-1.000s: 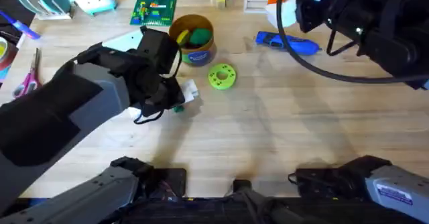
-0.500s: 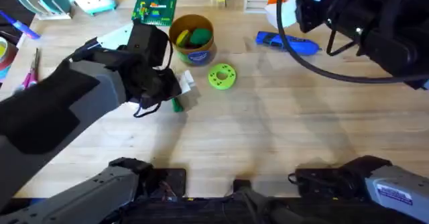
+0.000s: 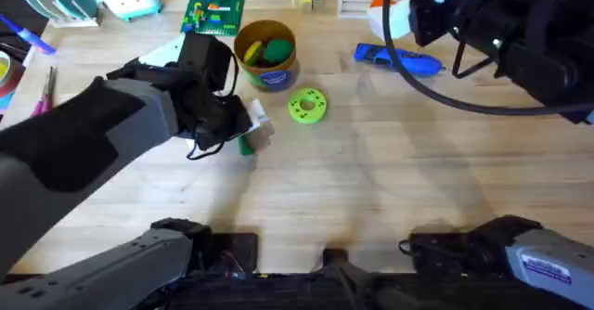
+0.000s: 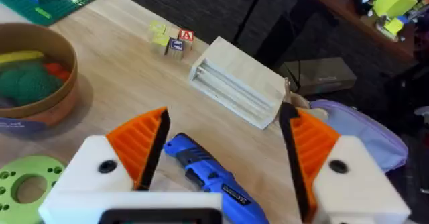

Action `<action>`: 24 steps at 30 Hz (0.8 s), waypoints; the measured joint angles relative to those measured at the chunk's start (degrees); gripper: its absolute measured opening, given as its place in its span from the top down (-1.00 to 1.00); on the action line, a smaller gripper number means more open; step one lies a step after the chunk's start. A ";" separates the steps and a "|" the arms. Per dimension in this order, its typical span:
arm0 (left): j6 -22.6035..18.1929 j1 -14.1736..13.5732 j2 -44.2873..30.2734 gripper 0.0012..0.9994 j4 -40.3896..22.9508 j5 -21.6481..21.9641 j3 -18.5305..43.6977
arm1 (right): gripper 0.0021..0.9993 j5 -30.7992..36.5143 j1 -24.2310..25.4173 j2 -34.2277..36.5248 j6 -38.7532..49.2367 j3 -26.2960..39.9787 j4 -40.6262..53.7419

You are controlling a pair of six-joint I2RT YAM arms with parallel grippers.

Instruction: Pick up the gripper from the table and insert it into the empty holder that is missing its gripper. Then pick up a screw, insert it into the mounting hole, and use the screwdriver to tighten it. Finally, clean up the table by picking up the vegetable and placing it into the bucket.

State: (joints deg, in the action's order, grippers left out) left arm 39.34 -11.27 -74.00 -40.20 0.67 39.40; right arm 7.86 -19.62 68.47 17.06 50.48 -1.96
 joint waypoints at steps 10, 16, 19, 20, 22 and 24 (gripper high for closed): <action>0.16 0.50 0.04 0.91 -0.08 -0.97 0.04 | -0.99 0.00 0.00 0.02 0.00 0.02 1.22; 0.10 0.70 0.07 0.96 -2.31 -1.29 0.96 | -0.99 0.00 0.00 0.02 0.06 0.02 1.23; 0.03 0.70 -0.04 0.96 -6.81 -1.69 3.40 | -0.99 0.00 0.00 0.02 0.11 0.01 1.24; 0.02 0.70 -0.26 0.96 -8.73 -1.80 5.03 | -0.99 0.00 0.00 0.02 0.11 0.02 1.25; -0.09 0.70 -0.72 0.96 -11.47 -1.75 9.33 | -0.99 0.00 0.00 0.02 0.11 0.01 1.25; -0.16 0.70 -1.03 0.96 -13.26 -1.73 14.61 | -0.99 0.00 0.00 0.02 0.11 0.00 1.27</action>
State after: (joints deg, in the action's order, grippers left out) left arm 39.18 -10.57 -75.03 -53.46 -1.06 54.00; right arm 7.86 -19.62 68.49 17.17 50.48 -0.69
